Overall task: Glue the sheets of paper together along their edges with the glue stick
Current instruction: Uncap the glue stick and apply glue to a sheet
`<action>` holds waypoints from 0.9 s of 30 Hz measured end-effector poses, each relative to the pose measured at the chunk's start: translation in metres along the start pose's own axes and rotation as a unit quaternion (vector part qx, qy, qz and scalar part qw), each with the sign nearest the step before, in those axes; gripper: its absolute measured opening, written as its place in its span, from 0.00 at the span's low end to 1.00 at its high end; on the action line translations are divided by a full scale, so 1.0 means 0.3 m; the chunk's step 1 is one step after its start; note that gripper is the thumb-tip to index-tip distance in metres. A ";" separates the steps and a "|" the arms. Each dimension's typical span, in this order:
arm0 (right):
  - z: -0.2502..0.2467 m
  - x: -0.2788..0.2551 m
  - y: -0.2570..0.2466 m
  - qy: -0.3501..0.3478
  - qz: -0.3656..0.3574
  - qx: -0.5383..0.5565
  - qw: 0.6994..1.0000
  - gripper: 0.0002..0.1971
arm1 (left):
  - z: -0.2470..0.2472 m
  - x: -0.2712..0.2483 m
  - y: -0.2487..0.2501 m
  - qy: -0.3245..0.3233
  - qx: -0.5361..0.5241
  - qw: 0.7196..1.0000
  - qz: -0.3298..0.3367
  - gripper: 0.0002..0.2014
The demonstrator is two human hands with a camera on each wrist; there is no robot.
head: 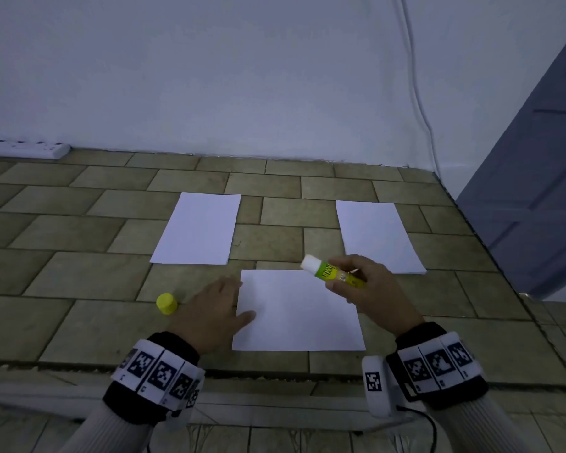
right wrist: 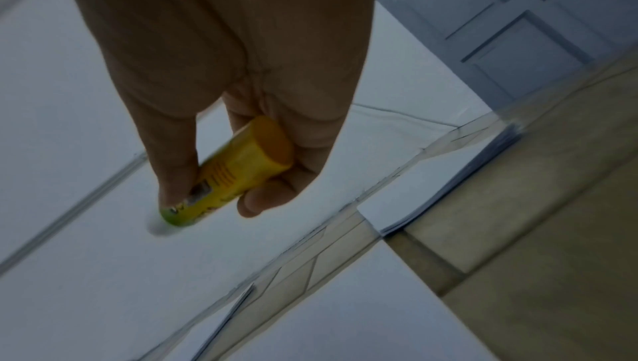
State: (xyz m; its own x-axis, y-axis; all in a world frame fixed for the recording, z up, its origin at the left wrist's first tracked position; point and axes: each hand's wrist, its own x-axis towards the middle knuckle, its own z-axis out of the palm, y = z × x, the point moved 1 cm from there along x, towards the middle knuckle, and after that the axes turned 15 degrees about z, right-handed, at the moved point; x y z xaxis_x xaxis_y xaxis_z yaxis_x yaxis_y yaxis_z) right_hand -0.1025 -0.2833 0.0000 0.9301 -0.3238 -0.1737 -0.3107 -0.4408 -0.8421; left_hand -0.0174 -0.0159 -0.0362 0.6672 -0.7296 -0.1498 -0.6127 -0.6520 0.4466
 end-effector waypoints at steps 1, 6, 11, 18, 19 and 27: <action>0.010 0.010 -0.008 -0.001 -0.004 -0.011 1.000 0.16 | 0.018 -0.001 0.010 -0.020 0.039 0.999 -0.016 0.35; 0.073 0.058 -0.052 0.008 0.009 0.009 1.000 0.22 | 0.048 0.002 0.063 -0.070 0.128 0.987 -0.063 0.61; 0.137 0.089 -0.089 0.012 0.025 0.041 0.999 0.22 | 0.079 0.018 0.060 -0.106 0.168 0.978 -0.055 0.44; 0.186 0.095 -0.106 0.008 0.027 0.065 0.997 0.18 | 0.130 -0.002 0.042 -0.100 0.170 0.979 -0.048 0.48; 0.190 0.091 -0.106 0.009 0.026 0.058 0.998 0.17 | 0.138 -0.008 0.043 -0.092 0.172 0.980 -0.044 0.51; 0.228 0.082 -0.096 0.018 -0.025 -0.006 1.000 0.15 | 0.159 -0.012 0.023 0.091 0.145 0.985 -0.008 0.48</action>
State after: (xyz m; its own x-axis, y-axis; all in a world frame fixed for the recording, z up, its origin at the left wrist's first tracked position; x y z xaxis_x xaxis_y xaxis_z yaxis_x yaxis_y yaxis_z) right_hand -0.0573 -0.2214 -0.0149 0.9373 -0.3297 -0.1127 -0.2657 -0.4673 -0.8432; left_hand -0.0442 -0.0275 -0.0747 0.7270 -0.6864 0.0179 -0.6787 -0.7144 0.1700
